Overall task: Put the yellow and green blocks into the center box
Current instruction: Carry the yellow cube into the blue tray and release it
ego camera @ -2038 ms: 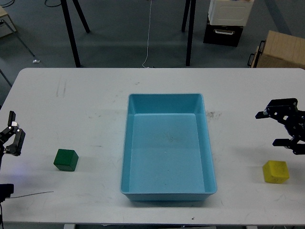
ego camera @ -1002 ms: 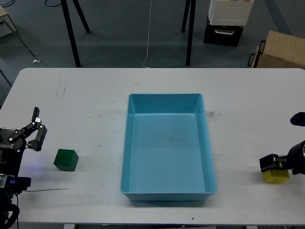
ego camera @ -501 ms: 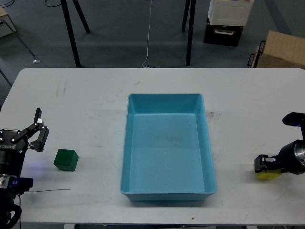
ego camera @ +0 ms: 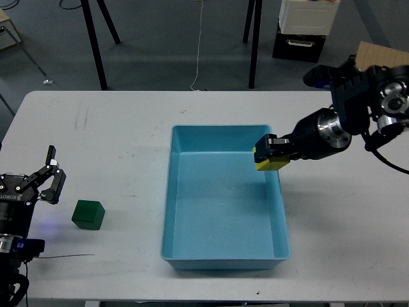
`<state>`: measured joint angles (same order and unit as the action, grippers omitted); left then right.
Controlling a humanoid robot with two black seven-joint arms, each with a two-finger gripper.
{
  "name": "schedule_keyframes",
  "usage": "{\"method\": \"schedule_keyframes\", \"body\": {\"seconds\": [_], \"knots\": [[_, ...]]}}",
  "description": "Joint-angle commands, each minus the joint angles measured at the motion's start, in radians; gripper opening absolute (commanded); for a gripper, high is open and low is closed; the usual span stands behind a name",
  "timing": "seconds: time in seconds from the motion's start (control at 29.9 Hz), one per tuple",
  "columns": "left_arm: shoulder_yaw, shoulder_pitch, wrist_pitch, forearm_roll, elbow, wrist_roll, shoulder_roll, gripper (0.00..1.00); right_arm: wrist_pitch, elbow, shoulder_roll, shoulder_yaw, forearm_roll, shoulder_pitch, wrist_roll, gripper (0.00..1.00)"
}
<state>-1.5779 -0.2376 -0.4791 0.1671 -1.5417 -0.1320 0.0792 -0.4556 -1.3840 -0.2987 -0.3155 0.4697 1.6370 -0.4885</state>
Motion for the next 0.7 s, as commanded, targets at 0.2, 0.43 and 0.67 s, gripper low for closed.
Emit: {"method": "schedule_keyframes", "body": {"seconds": [0.2,0.43,0.67], "knots": [[0.001,0.011,-0.009,-0.003,0.026,-0.001,-0.016,1.0,0.049,0.184,0.299,-0.16,0.009,-0.068,0.0,0.16],[0.001,0.021,-0.009,-0.003,0.046,-0.003,-0.015,1.0,0.084,0.197,0.299,-0.189,-0.003,-0.052,0.0,0.99],[0.001,0.035,-0.004,-0.005,0.046,-0.004,-0.009,1.0,0.087,0.341,0.299,-0.12,-0.106,-0.04,0.0,0.99]]}}
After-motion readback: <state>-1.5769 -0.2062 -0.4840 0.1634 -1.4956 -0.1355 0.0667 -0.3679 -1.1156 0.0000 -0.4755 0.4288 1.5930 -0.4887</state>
